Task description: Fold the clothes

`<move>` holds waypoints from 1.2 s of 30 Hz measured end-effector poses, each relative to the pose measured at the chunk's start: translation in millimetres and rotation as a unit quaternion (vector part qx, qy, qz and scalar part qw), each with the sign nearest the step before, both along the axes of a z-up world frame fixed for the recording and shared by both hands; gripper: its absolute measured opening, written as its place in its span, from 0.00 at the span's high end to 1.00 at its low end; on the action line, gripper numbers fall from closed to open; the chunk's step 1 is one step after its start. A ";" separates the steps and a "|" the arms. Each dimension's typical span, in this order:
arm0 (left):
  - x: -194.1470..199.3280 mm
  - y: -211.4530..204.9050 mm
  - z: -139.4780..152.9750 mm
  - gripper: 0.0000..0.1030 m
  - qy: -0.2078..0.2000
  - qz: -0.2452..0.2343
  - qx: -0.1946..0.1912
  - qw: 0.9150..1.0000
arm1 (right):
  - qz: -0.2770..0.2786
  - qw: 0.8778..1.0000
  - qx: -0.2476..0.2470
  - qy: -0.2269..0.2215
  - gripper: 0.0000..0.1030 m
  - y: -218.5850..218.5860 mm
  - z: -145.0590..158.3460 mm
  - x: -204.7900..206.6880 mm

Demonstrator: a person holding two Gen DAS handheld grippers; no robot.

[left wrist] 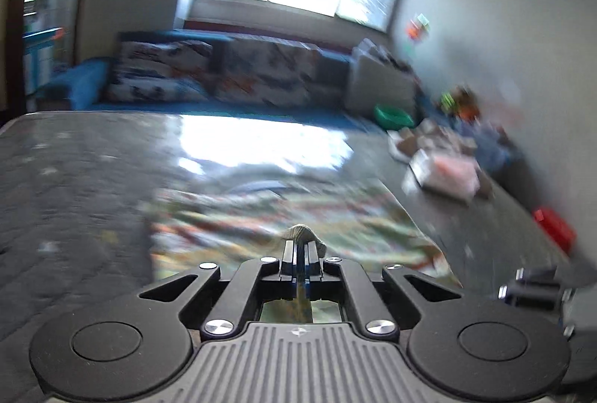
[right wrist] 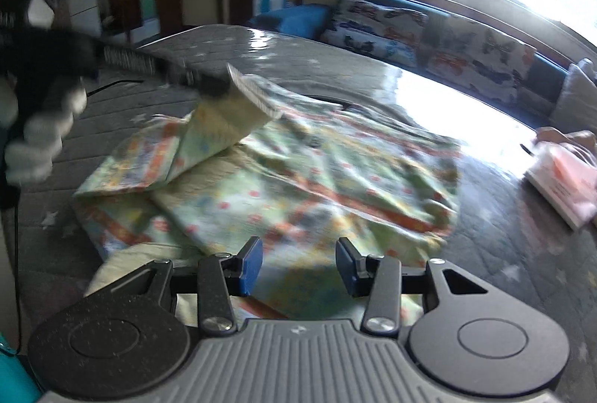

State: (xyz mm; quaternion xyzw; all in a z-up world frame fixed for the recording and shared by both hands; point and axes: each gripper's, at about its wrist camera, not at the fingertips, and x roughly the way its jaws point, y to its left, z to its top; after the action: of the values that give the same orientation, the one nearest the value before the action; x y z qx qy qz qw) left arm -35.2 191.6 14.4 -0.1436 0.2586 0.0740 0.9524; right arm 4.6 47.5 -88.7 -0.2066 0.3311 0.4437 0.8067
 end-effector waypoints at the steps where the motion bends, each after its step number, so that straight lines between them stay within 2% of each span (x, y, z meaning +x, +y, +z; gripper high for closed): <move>1: -10.4 8.4 3.9 0.96 -0.007 0.018 -0.003 1.000 | 0.009 1.000 0.001 0.002 0.58 6.0 -1.4 -2.5; 6: -66.8 47.9 14.2 0.96 -0.029 0.112 -0.006 0.993 | 0.064 0.998 -0.003 0.000 0.58 39.9 -8.3 -18.2; 12: -126.7 84.5 7.4 0.96 -0.021 0.218 -0.010 0.976 | 0.118 0.993 -0.014 -0.012 0.59 74.5 -14.1 -35.1; 16: -152.0 99.4 -2.2 0.97 -0.003 0.265 -0.014 0.964 | 0.130 0.991 -0.027 -0.021 0.60 91.5 -22.8 -41.8; 20: -167.0 100.1 -11.4 0.97 0.008 0.286 -0.021 0.958 | 0.129 0.990 -0.036 -0.035 0.60 98.5 -30.4 -46.8; 25: -175.9 101.6 -12.8 0.97 0.007 0.300 -0.025 0.953 | 0.108 0.993 -0.031 -0.034 0.72 97.7 -30.0 -44.1; 29: -177.2 101.9 -12.8 0.97 0.009 0.300 -0.022 0.954 | 0.087 0.996 -0.016 -0.026 0.89 92.0 -28.4 -38.4; 36: -177.3 105.1 -14.2 0.96 0.017 0.304 -0.014 0.952 | 0.035 0.998 0.043 -0.041 0.92 52.3 3.4 -27.6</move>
State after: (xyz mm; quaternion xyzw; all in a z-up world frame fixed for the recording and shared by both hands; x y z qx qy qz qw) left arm -212.5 296.7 0.2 -0.2277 0.2195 0.3592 0.8781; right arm -23.0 99.8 -85.3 -0.2010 0.2713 0.4763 0.8119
